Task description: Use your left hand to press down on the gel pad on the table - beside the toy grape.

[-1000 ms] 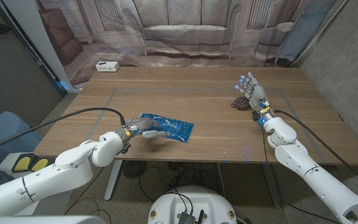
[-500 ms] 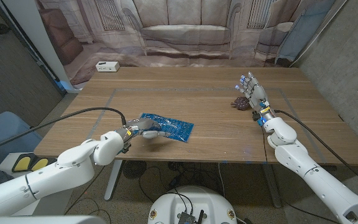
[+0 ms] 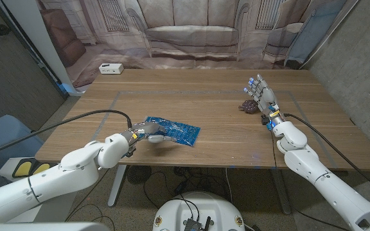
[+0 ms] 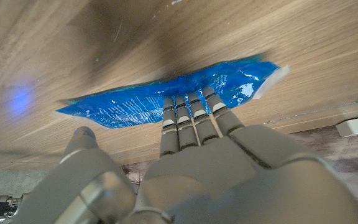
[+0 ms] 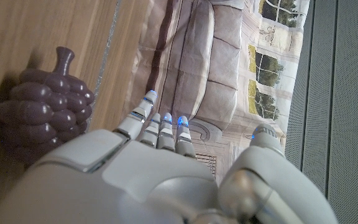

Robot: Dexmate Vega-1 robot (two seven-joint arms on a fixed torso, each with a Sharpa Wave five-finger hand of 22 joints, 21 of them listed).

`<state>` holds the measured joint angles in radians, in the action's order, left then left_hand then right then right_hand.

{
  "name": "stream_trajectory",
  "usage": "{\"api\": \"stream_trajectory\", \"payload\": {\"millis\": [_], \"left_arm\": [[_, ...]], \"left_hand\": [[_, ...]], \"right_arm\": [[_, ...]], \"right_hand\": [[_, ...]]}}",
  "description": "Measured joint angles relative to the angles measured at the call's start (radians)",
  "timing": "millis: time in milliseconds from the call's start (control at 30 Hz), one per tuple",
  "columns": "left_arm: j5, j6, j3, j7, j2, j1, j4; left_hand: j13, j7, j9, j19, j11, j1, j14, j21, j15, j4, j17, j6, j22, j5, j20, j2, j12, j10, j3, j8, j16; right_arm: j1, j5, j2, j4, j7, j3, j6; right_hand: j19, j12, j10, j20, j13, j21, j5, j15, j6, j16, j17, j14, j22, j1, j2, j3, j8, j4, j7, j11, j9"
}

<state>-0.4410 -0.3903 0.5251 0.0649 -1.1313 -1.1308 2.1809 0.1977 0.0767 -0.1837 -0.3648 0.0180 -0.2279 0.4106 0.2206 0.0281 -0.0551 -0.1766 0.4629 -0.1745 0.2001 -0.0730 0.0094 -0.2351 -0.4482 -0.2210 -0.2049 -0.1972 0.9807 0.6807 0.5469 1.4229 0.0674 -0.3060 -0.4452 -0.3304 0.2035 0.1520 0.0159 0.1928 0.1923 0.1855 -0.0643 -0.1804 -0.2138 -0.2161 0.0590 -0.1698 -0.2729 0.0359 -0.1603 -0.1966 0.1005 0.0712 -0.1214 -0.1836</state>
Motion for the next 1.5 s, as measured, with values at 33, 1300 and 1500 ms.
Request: {"api": "stream_trajectory", "payload": {"millis": [33,1300,1500], "left_arm": [[0.0,0.0,0.001,0.0,0.0,0.001,0.0],[-0.086,-0.064,0.083,0.158,0.021,0.08,-0.02],[-0.117,-0.082,0.102,0.189,0.031,0.097,-0.02]], "left_hand": [[0.0,0.0,0.0,-0.002,0.0,0.0,0.0,0.0,0.0,0.0,0.0,0.0,0.0,0.0,0.002,0.0,0.0,0.0,0.0,0.0,0.0],[0.0,0.007,0.0,-0.01,0.007,0.004,0.003,0.0,-0.004,-0.004,-0.003,0.007,0.0,0.0,0.011,0.004,0.009,-0.003,0.004,0.001,0.002],[0.0,0.007,0.0,-0.01,0.003,0.004,0.003,0.0,-0.004,-0.004,-0.003,0.007,0.0,0.0,0.011,0.004,0.014,-0.003,0.004,0.001,0.005]], "right_arm": [[0.0,0.0,0.0,0.0,0.0,0.0,-0.001],[0.005,-0.007,-0.005,0.009,-0.011,-0.004,0.001],[0.008,-0.007,-0.003,0.013,-0.013,-0.004,0.003]], "right_hand": [[0.0,0.0,0.0,0.0,0.0,0.0,0.0,0.0,0.0,0.0,0.0,0.0,0.0,0.0,0.0,0.0,0.0,0.0,0.0,0.0,0.0],[0.005,0.0,0.0,-0.005,0.0,0.0,0.0,0.0,0.0,0.0,0.0,0.0,0.0,0.004,0.004,0.004,0.0,0.004,0.0,0.0,0.0],[0.005,0.0,0.0,-0.005,0.0,0.0,0.0,0.0,0.0,0.0,0.0,0.0,0.0,0.004,0.004,0.004,0.0,0.004,0.0,0.0,0.0]]}}
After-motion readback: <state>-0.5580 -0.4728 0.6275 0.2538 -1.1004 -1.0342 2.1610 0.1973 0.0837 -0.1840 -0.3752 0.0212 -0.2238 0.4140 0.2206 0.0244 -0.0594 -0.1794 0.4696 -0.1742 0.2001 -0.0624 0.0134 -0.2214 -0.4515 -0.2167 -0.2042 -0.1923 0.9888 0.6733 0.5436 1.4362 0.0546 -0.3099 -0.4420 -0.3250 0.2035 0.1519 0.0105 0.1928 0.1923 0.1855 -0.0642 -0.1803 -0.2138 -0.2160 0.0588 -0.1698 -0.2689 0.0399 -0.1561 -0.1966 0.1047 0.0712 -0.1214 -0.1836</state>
